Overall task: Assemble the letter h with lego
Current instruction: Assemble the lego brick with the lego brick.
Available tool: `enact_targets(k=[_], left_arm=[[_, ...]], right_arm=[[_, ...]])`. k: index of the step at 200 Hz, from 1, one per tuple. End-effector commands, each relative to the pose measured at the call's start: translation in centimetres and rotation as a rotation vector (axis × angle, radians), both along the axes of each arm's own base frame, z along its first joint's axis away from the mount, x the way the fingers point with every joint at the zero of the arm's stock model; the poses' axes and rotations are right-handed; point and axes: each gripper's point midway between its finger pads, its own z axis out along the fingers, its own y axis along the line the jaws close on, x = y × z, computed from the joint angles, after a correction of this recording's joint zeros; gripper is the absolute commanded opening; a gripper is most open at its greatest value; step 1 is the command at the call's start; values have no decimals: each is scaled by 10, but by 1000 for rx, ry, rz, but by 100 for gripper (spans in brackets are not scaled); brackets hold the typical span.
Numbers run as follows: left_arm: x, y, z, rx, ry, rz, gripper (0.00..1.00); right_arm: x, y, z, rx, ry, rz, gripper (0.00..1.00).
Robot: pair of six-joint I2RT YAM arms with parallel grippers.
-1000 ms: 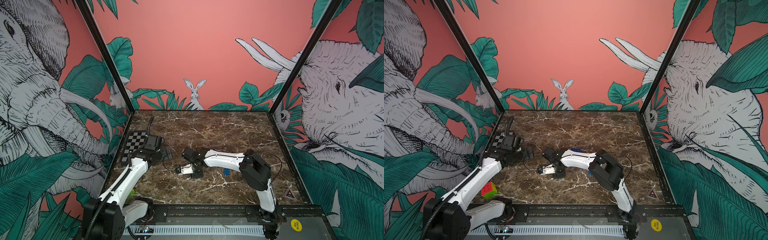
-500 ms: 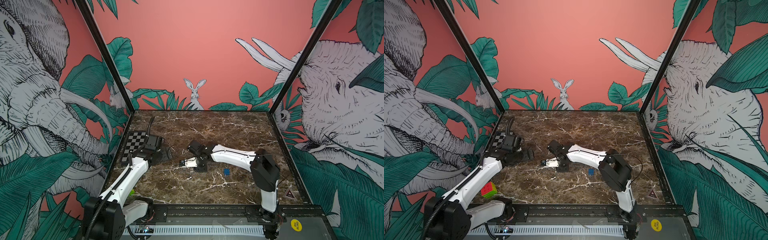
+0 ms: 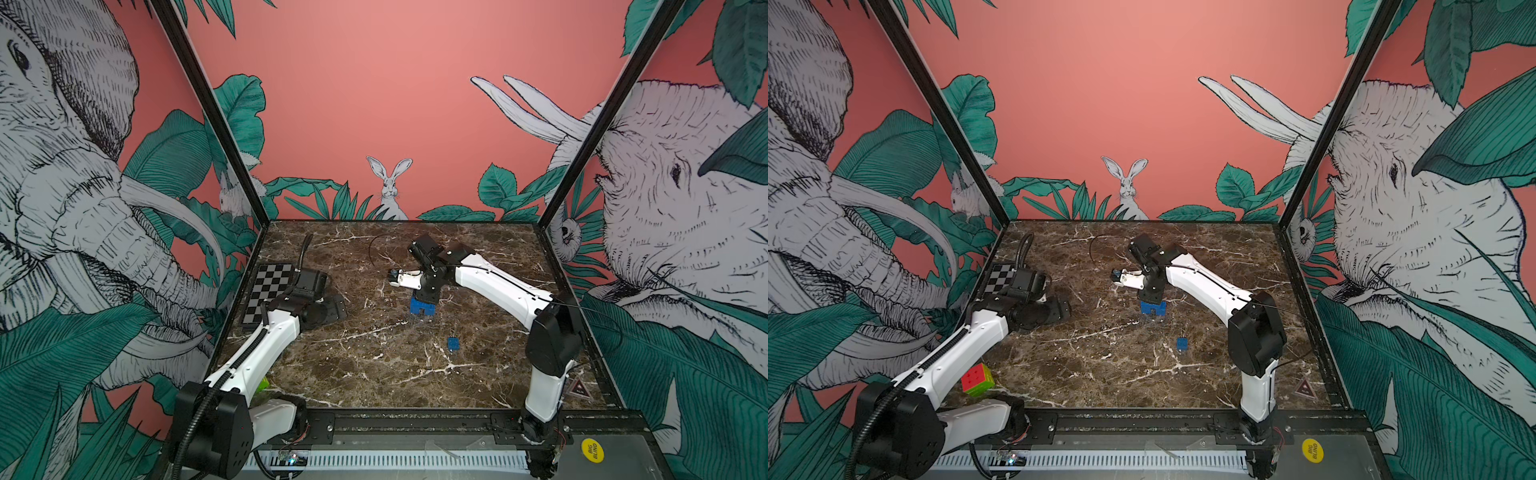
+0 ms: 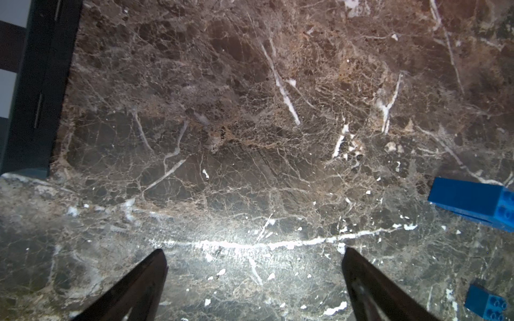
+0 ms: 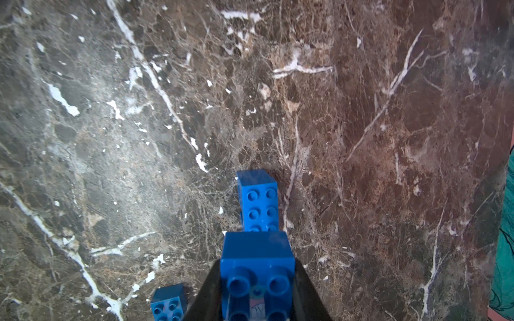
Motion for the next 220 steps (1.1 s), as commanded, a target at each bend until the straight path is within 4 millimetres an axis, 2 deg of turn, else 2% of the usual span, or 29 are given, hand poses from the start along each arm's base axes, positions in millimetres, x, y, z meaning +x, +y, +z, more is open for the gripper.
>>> enact_targets(k=[1,48,150,220], left_arm=[[2,-2,5,-10,-12,-1,99],[2,-3,1,-14,-6,-1,99],[1,-6,-7,-20,15,-20,99],[1,-6,-9,-19,24,-24,99]], right_arm=[[-3,-6,-9,-47,48,13,5],[7,0,-18,-58,63,4,0],[10,0,-46,-108,96,9,0],[14,1,-50,-113,111,11,0]])
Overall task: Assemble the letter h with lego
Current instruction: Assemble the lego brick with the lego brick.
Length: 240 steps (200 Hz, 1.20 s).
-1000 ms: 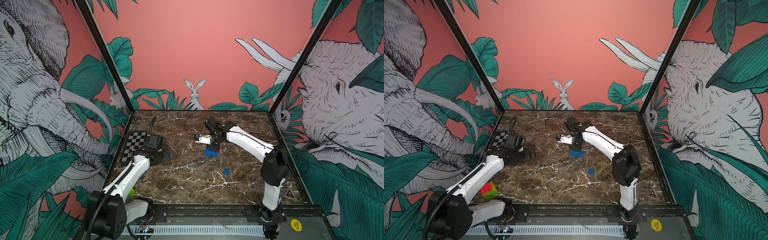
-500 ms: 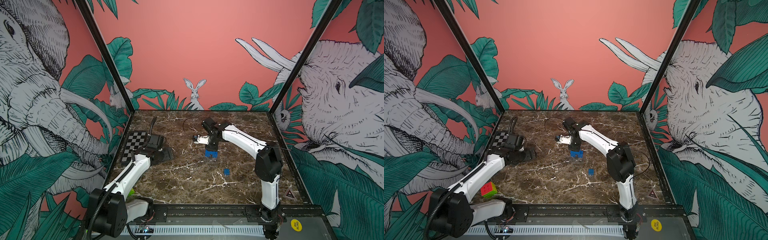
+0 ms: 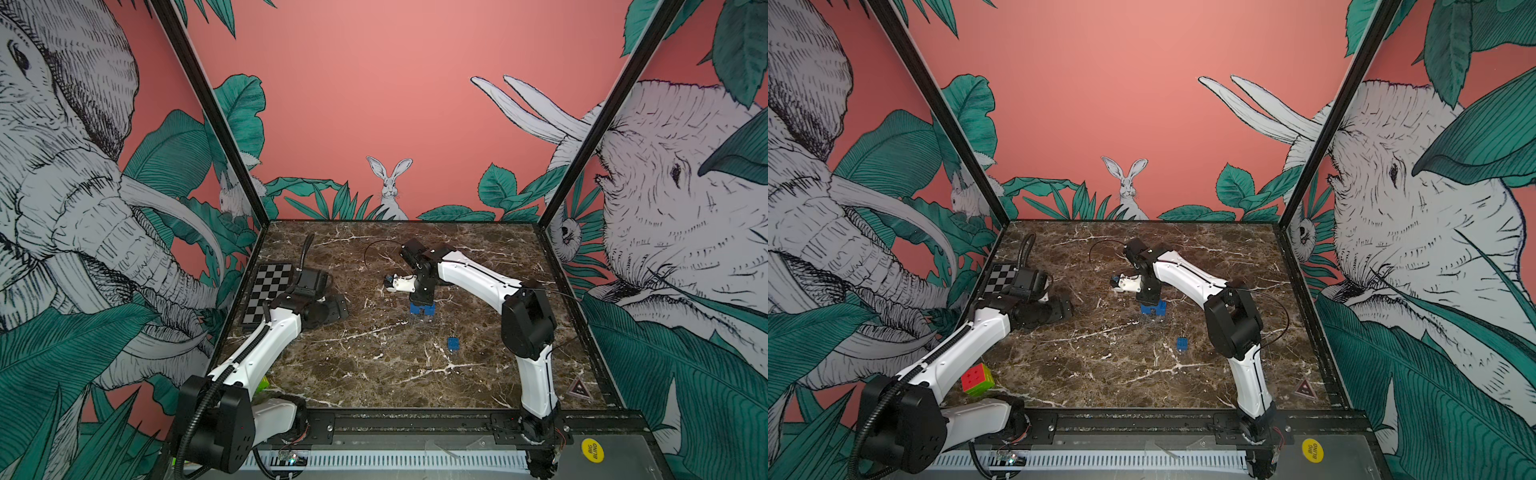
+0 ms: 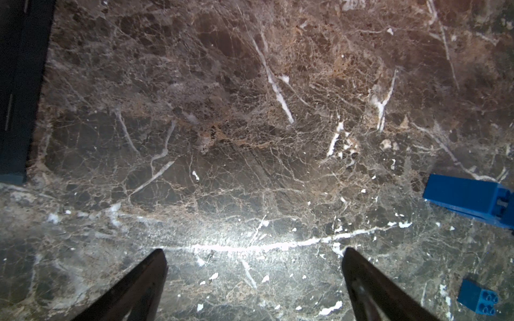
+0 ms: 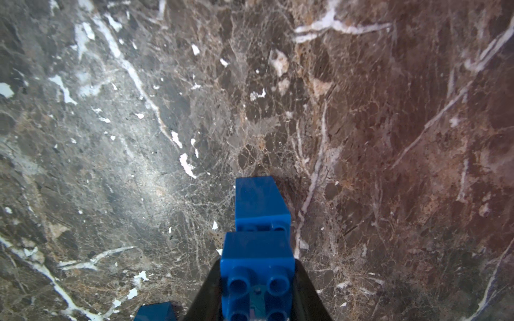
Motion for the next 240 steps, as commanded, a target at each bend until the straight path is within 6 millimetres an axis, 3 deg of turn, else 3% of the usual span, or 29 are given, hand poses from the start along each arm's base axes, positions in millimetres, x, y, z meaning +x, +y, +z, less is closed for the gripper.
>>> enact_targets(k=[1,240], left_arm=[[-2,0,-4,2,10,-7,99],[-2,0,-7,8,15,-6,99]], right_arm=[[1,-3,-3,-18,21,5,0],[0,-9,-12,-24,70,3,0]])
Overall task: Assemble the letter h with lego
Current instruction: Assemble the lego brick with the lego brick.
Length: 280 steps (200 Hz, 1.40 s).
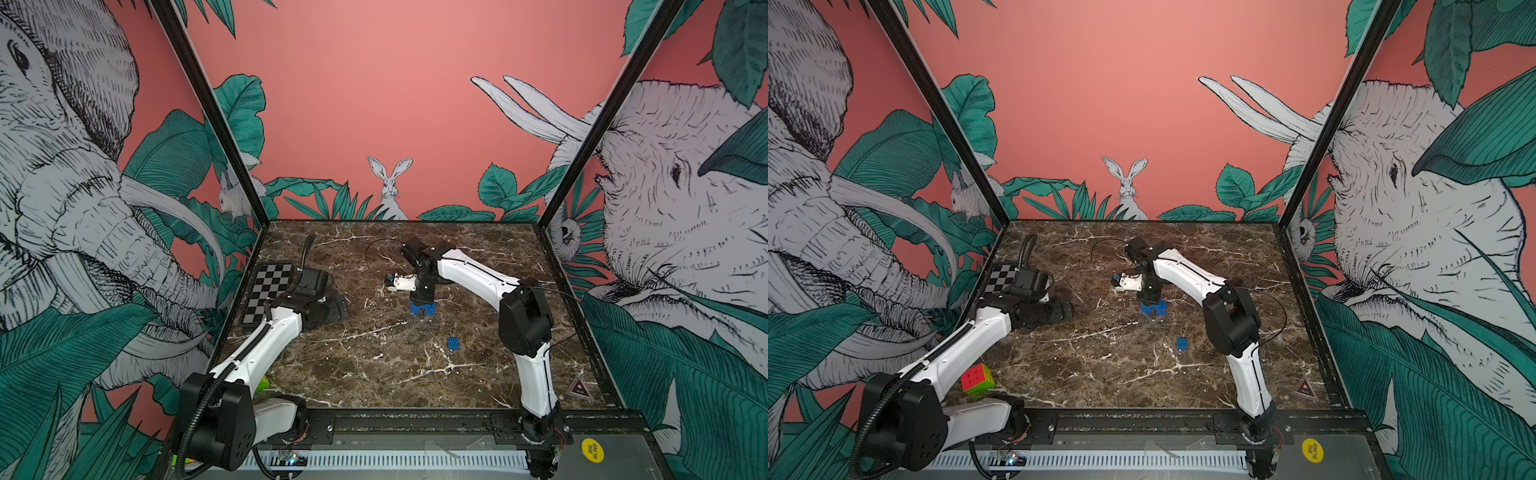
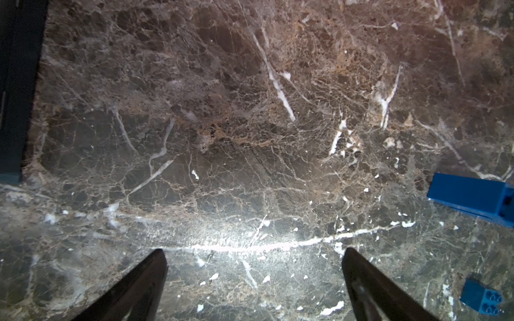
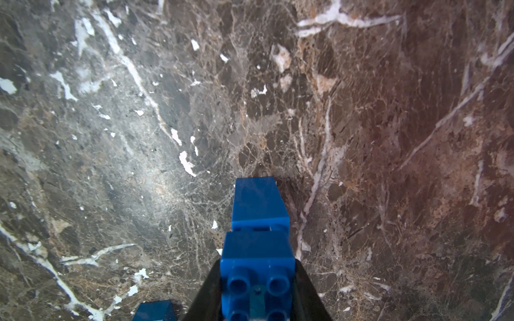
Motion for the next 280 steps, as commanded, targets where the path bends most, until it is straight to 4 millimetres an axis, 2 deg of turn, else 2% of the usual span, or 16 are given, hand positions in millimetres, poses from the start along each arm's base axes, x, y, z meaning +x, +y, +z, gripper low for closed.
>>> enact_targets(k=[1,104,140,178,280], left_arm=[[-2,1,-4,7,5,-3,99],[-3,2,-6,12,9,-1,99],[-2,2,-5,11,6,-3,99],[-2,2,-6,12,10,-2,99],[-2,2,-7,14,14,-6,99]], right_arm=[[-1,-5,-6,-21,29,2,0],[0,-2,-7,-7,61,-6,0],[0,-9,-10,-36,53,-8,0],[-1,-9,-5,-27,44,-3,0],[-3,-11,-11,-43,67,-9,0]])
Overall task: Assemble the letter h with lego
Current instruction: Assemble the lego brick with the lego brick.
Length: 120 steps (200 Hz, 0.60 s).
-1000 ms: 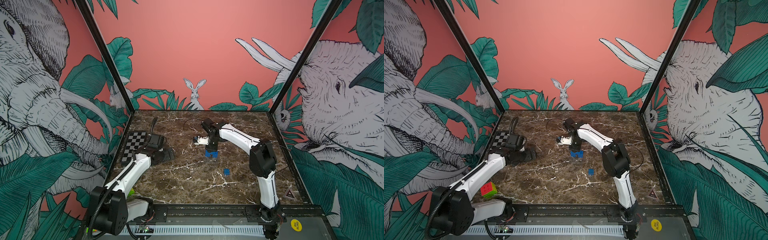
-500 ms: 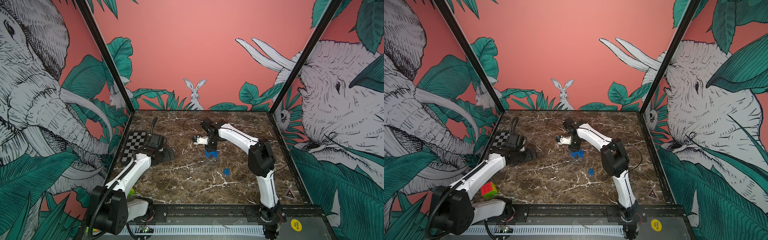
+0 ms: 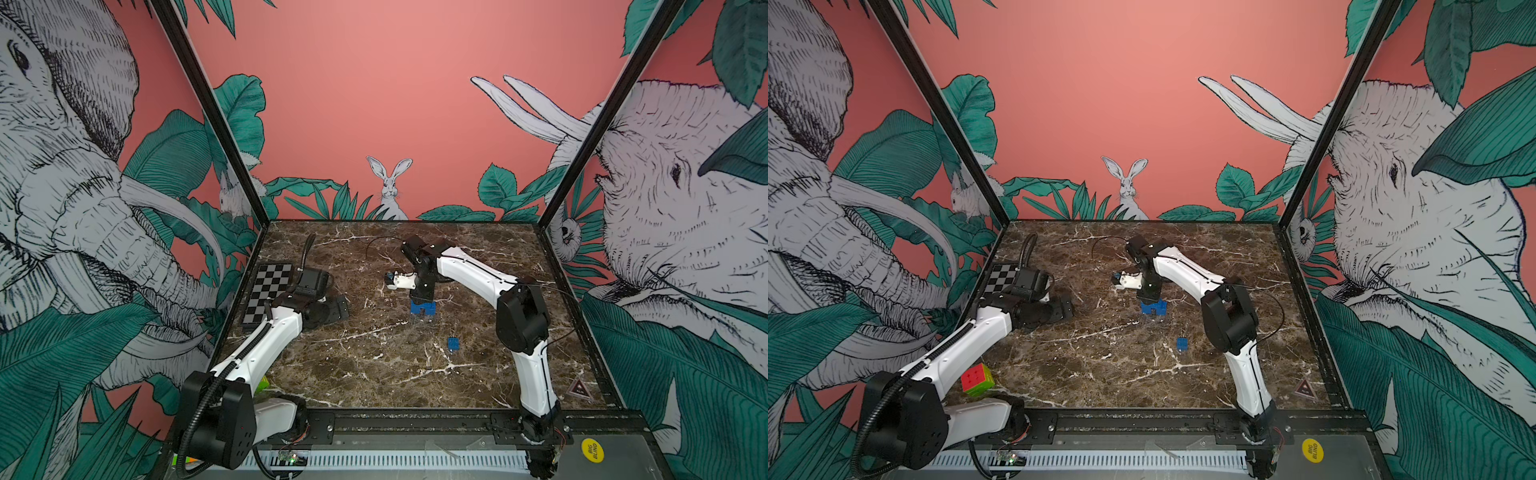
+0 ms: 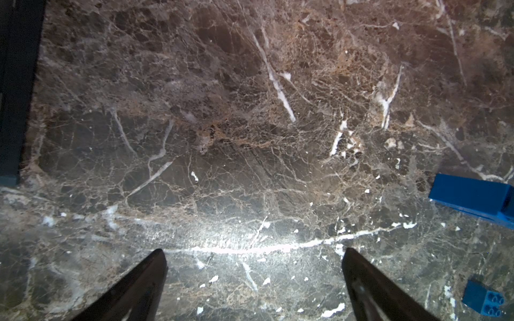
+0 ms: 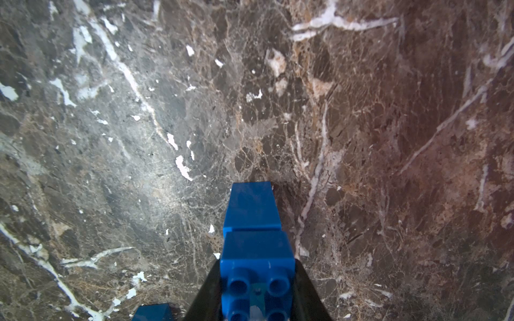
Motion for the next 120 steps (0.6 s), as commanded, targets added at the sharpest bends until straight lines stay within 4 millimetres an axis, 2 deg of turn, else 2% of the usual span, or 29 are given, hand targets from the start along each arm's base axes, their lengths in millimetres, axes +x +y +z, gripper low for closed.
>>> enact_targets(k=[1,66,99,120], left_arm=[[-3,2,-5,13,14,-2,99],[-4,2,-5,15,15,-4,99],[-4,2,-5,15,18,-7,99],[-4,2,-7,15,23,-6,99]], right_arm=[[-8,-13,-9,-55,44,-3,0],[-1,-14,-6,-54,-3,-18,0],[-8,-12,-3,-29,25,-8,0],[-13,-12,-7,-35,57,-1,5]])
